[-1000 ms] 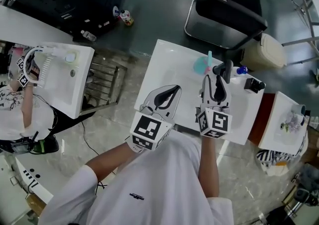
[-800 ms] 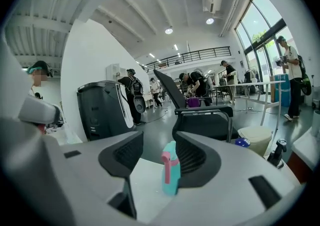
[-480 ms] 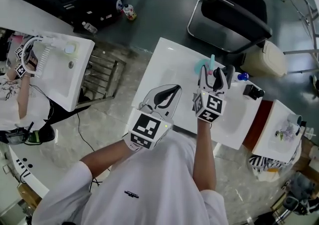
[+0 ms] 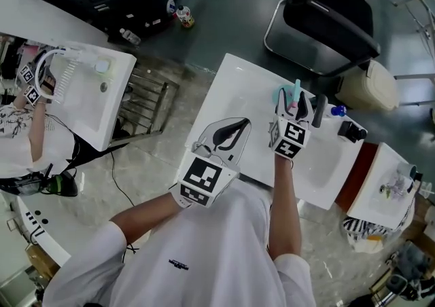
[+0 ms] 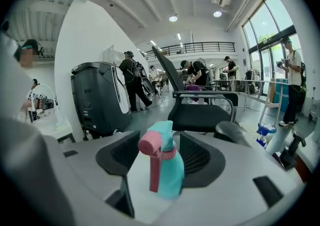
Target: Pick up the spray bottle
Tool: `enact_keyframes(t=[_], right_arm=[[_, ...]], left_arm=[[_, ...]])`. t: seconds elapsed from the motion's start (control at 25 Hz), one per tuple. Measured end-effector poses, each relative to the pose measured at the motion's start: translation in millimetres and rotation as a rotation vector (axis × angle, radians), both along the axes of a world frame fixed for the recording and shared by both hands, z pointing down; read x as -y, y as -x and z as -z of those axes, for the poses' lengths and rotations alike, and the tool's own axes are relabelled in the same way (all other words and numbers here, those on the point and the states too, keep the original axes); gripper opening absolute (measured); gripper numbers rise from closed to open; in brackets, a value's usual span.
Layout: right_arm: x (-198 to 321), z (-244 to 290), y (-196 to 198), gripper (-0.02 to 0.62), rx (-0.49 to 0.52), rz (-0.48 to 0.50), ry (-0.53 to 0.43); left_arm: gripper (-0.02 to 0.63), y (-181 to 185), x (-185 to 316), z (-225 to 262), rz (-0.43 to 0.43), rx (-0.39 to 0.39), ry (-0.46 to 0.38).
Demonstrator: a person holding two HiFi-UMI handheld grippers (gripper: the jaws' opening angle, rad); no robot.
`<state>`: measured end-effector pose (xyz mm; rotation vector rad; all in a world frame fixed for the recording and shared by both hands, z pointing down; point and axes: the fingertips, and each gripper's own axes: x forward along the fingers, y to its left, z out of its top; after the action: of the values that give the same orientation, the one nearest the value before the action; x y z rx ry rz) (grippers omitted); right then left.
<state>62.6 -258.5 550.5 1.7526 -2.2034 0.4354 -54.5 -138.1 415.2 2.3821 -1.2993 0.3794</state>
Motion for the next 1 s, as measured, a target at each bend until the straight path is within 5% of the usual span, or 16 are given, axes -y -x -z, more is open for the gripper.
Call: enact_keyframes(t=[0.44,0.6,1.0], right_arm=[[10.4,-19.5,-4.0,0.213,0.004,-0.048,0.052],[12.3,-20.5,-9.3,0.141,-0.01,-0.074,0.057],[12.7,-19.8,-5.7,0.126,-0.038,-0.07,0.075]], left_arm=[[0.005,2.8,2.4,-2.5,0.008,0.008,0.015],[0.005,3.4,0.5,-5.0,0.007,0.01,0.022],[0.005,5.2,2.0,0.3,0.003,-0.002,0.011]])
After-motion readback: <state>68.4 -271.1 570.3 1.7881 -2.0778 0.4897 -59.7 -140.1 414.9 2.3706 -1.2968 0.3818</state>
